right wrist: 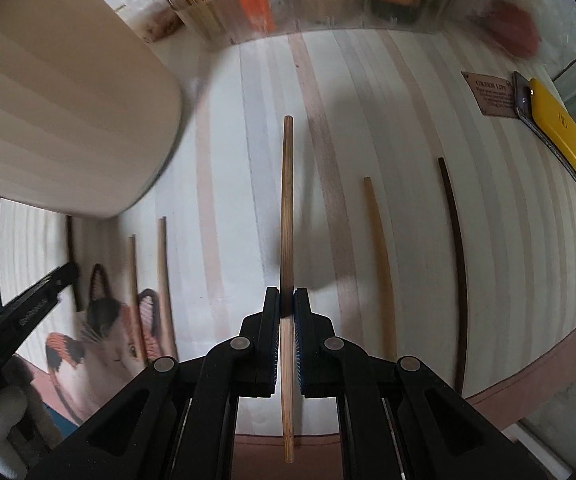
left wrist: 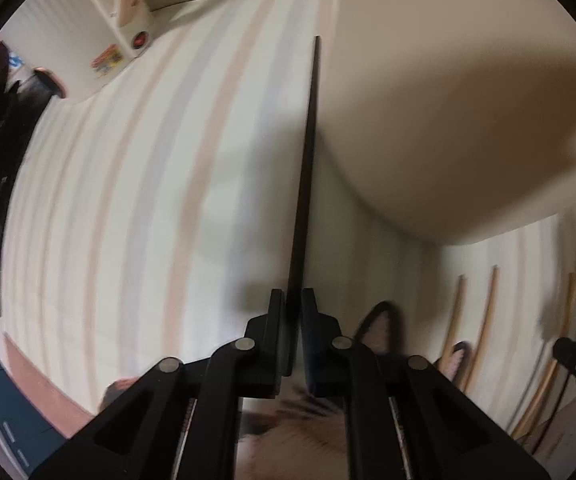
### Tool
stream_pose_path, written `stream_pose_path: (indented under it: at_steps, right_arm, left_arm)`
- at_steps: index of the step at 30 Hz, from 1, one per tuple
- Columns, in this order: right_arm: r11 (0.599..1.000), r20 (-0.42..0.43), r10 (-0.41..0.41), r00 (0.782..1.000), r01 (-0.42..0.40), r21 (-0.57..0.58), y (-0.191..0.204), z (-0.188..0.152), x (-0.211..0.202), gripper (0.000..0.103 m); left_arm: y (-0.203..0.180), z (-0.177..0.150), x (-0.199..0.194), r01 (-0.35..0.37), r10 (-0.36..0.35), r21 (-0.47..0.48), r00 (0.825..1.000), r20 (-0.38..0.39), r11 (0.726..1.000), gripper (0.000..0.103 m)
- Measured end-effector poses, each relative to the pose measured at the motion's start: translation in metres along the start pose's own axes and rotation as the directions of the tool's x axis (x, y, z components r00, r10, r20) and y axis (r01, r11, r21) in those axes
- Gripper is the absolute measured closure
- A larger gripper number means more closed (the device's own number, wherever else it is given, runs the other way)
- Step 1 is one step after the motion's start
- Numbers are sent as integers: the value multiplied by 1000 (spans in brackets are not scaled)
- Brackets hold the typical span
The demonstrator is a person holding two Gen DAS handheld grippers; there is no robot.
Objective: Organize utensils
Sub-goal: 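Grasp another black chopstick from the mat with the left tool, then lift both held chopsticks upright and lower them into the beige holder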
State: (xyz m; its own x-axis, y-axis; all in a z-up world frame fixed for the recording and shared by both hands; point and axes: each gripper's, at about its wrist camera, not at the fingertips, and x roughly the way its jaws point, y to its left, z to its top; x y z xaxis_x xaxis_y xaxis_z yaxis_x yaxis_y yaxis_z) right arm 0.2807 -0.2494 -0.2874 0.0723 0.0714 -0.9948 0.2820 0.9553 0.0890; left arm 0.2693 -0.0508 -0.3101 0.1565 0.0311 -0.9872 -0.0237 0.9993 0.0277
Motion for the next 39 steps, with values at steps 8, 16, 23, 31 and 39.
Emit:
stream_pose_path:
  at_steps: [8, 16, 23, 31, 39]
  right_arm:
    - [1000, -30, -9, 999, 8, -26, 0, -4, 11, 96]
    - [999, -47, -8, 999, 7, -32, 1, 5, 19, 96]
    - [999, -64, -29, 998, 27, -35, 9, 23, 23, 96]
    - [999, -49, -25, 998, 24, -36, 13, 15, 21, 96]
    - [996, 104, 12, 995, -3, -85, 17, 12, -29, 96]
  left_arm:
    - [39, -71, -9, 11, -11, 0, 993, -119, 1000, 98]
    - [59, -24, -2, 32, -42, -89, 992, -120, 996, 93]
    - [39, 26, 3, -32, 32, 3, 996, -83, 999, 94]
    - [30, 13, -14, -43, 44, 9, 999, -25, 999, 100]
    - [55, -29, -109, 23, -12, -58, 984, 177, 998, 100]
